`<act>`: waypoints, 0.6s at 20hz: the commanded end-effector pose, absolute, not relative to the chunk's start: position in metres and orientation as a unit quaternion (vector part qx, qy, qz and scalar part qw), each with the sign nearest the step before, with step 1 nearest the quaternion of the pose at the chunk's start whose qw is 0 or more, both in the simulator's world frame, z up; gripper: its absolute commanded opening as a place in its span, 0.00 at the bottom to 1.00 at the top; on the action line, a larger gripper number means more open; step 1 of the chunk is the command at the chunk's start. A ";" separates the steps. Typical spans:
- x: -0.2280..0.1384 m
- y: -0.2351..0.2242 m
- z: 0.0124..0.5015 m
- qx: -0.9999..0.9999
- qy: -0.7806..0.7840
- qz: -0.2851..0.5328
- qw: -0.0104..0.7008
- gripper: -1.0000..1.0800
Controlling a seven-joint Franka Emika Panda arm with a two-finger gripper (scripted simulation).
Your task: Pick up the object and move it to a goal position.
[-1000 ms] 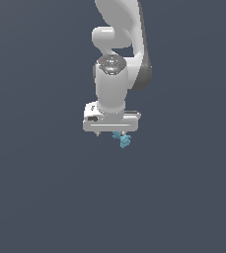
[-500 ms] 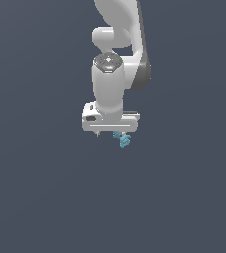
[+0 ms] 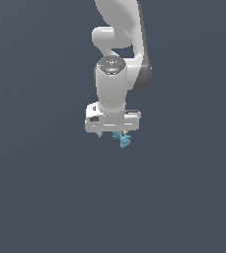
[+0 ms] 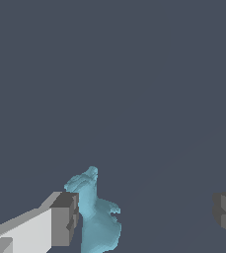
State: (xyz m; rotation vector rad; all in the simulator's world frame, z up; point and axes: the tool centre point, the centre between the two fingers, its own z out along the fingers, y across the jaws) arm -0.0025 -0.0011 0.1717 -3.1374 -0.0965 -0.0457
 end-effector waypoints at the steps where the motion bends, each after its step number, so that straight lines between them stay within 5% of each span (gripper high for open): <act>1: -0.008 0.003 0.166 -0.999 -0.053 -0.013 0.001 0.96; 12: -0.048 0.033 0.133 -0.980 -0.201 -0.005 -0.001 0.96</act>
